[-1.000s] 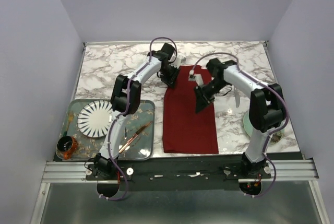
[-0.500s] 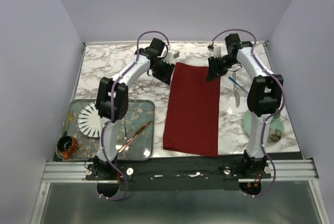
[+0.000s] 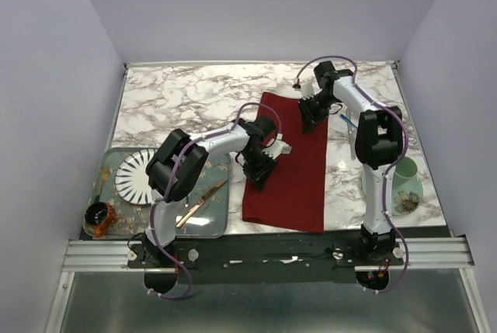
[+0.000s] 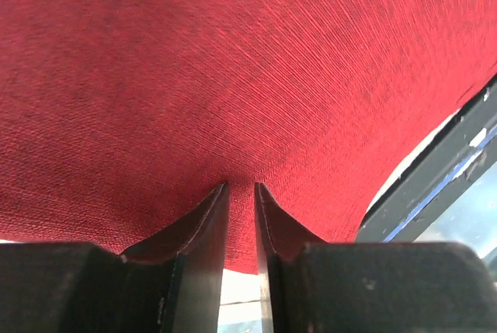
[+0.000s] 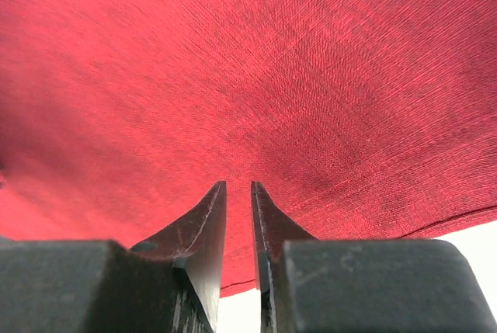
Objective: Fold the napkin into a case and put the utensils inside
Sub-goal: Move the rectangle-folded napkin to the center of the board.
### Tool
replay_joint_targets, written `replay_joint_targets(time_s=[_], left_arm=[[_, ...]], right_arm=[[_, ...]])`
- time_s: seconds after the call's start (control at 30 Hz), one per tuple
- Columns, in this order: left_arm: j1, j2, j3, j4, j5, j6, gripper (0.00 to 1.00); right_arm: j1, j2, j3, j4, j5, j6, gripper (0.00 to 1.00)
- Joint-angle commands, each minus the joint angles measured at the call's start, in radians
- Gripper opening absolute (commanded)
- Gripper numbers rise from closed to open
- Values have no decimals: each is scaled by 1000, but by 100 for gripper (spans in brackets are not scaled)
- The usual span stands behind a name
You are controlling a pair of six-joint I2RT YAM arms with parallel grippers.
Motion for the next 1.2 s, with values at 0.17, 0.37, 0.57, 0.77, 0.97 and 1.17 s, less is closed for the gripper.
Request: replay_joint_targets(time_s=[0.17, 0.37, 0.57, 0.77, 0.97, 1.17], left_arm=[[187, 237, 306, -33, -191, 9, 36], [215, 87, 345, -37, -59, 206, 60], [138, -140, 107, -49, -100, 483, 68], [66, -140, 10, -23, -223, 549, 72], [-12, -91, -31, 32, -289, 606, 74], [-88, -27, -88, 60, -370, 705, 73]], right_arm=[[-10, 70, 31, -108, 227, -59, 25], [-24, 73, 44, -116, 240, -53, 25], [-25, 77, 83, -134, 251, -56, 26], [-37, 71, 69, -140, 275, -78, 25], [-37, 71, 71, -153, 272, -90, 26], [-39, 77, 75, -160, 283, -108, 26]])
